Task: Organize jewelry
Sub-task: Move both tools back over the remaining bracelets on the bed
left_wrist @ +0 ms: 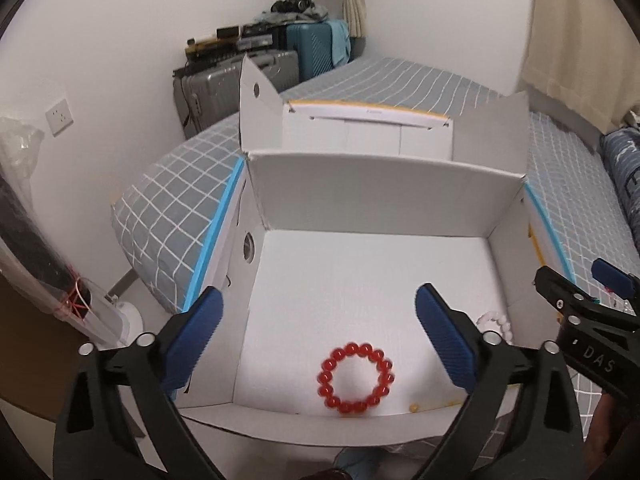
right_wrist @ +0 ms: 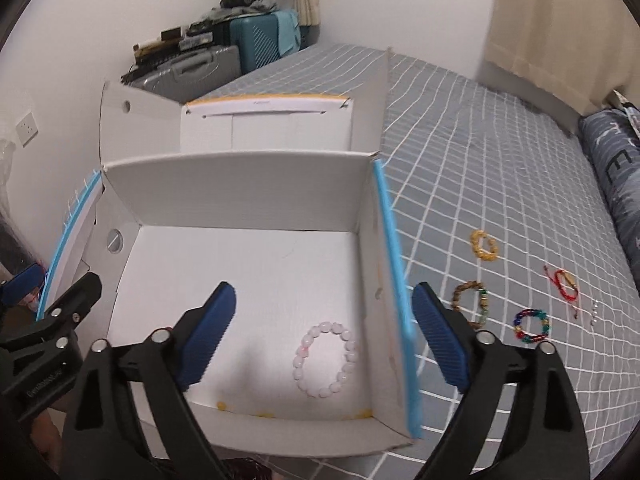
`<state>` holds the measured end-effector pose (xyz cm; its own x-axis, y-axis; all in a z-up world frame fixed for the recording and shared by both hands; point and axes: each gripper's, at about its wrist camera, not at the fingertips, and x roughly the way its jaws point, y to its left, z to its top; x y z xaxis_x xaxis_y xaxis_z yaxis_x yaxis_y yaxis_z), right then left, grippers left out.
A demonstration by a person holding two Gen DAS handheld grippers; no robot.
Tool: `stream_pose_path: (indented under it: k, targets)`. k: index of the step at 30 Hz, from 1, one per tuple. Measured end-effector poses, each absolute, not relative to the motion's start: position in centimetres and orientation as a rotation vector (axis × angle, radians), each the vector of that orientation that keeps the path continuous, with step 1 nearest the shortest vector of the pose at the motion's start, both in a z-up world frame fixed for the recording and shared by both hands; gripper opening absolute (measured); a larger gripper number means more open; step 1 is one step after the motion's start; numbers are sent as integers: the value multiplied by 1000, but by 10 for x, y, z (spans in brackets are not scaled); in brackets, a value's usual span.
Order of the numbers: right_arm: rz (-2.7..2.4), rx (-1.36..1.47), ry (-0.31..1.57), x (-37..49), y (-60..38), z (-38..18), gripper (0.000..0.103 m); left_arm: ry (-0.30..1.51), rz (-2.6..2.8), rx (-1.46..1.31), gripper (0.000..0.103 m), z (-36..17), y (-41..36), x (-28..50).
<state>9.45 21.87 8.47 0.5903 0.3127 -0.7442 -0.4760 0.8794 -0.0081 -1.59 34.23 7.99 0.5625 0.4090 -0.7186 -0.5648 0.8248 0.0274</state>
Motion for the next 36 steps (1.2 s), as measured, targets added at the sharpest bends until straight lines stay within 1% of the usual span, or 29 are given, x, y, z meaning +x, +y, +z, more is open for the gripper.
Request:
stream_pose_path:
  k: [2,4,18,27,31,36]
  targets:
    - [453,-193,804,92,207,91,94,780,575,-217,97,83,338,-16]
    - [440,-180,793,91,196,96,95,774,566,-223,97,85,333,-16]
    - [303,-158,741,84,105,115,95,741,404,-164,97,101,269,4]
    - [183,-111,742,106,18,120,95,725,268,-117,97,116,194,48]
    - [129,-92,737,124,-21,119,95,747,223,-93,97,106,160,77]
    - [59,-75,759,159,-71,102,95,776,173,-51,97,89,114,119]
